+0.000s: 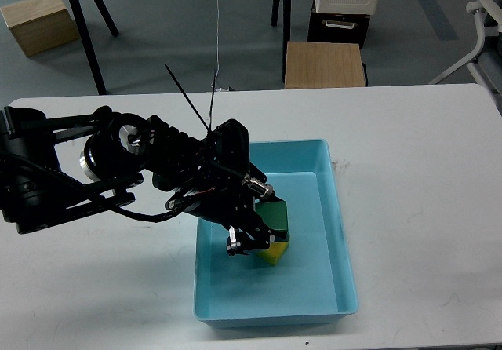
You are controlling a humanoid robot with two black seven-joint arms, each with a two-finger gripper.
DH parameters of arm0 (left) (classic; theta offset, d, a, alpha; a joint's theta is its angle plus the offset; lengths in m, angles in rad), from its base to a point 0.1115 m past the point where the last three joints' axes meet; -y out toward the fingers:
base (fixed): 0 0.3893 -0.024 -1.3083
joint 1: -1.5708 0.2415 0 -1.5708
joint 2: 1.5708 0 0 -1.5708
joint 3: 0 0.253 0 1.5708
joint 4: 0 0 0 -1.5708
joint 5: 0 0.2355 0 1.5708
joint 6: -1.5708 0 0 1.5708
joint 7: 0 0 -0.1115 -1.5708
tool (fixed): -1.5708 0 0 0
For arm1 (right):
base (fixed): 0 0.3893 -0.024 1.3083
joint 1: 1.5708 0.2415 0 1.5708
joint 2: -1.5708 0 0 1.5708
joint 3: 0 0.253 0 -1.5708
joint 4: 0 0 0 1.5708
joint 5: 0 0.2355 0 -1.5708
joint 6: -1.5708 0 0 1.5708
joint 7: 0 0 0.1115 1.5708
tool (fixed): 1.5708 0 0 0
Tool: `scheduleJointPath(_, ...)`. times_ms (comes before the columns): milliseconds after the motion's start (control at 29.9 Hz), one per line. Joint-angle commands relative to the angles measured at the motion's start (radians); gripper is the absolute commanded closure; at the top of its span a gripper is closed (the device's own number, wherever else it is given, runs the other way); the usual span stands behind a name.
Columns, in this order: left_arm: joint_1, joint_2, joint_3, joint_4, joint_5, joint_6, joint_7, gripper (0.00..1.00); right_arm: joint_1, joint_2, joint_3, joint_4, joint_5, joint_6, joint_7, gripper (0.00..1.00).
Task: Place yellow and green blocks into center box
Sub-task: 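Lower the green cube onto the yellow cube and open the left gripper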
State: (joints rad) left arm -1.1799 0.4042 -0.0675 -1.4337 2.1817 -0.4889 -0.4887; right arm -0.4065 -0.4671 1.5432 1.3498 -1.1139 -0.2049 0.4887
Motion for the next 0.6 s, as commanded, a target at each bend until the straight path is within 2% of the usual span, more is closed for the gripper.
scheduleJointPath(0, 0.011, -0.028, 0.0, 0.041, 0.0, 0.0, 0.0, 0.8, 0.003, 0.001, -0.002, 0.0, 0.0, 0.001, 0.0, 0.03)
scheduleJointPath(267, 0.04, -0.053, -0.006, 0.064, 0.0, 0.0, 0.0, 0.68, 0.006, -0.001, 0.0, 0.0, 0.0, 0.001, 0.0, 0.03)
scheduleJointPath(401, 0.06, -0.067, -0.008, 0.064, 0.0, 0.0, 0.0, 0.51, 0.006, 0.001, -0.002, 0.0, 0.0, -0.001, 0.0, 0.03)
scheduleJointPath(568, 0.062, -0.073, -0.009, 0.067, 0.0, 0.0, 0.0, 0.45, 0.006, 0.002, -0.002, 0.0, 0.0, -0.001, 0.0, 0.03)
